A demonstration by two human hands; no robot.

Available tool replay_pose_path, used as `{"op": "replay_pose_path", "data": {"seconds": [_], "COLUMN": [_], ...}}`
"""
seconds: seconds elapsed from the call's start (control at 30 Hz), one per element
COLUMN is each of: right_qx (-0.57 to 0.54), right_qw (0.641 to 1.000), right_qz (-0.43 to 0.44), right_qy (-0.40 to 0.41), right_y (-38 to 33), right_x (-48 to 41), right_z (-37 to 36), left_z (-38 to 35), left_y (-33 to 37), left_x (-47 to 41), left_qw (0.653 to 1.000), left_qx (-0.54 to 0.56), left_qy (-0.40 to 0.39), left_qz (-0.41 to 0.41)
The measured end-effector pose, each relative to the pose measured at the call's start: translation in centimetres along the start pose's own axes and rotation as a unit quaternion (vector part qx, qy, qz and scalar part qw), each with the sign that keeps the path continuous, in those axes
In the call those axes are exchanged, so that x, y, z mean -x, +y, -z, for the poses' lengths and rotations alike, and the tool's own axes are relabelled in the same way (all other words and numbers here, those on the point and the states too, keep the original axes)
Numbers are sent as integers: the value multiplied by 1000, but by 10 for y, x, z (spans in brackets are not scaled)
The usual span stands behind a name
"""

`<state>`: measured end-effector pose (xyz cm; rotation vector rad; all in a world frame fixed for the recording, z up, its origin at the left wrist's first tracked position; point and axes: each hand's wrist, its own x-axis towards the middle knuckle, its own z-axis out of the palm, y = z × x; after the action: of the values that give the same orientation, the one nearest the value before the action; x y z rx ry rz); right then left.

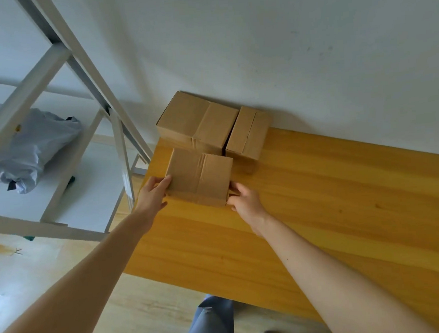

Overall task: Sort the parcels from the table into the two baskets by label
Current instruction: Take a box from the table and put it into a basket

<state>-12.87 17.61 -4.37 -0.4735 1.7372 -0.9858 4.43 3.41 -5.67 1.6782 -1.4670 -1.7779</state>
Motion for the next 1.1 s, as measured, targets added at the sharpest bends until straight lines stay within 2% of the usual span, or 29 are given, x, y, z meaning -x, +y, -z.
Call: {"op": "replay_pose_path", "data": {"seconds": [0.27,0.63,0.8,1.1], "right_qx": [-91,-132,-160,-153], "right_qw": [992,970,953,939], "right_qz": [32,142,171,238], "right_qy": [78,144,192,196], "right_y": [37,59,62,42], "right_x": [80,211,248,286], "right_z": [66,184,209,232], "left_z": [-64,-164,-191,-207], "left_y": [1,17,32,70], "left_x": [90,220,260,290], "left_qw": [999,985,977,963], "left_qx": [18,0,18,0], "left_qy": [-18,-79,-99,-100], "left_qz": [-43,-155,-186,-250]}}
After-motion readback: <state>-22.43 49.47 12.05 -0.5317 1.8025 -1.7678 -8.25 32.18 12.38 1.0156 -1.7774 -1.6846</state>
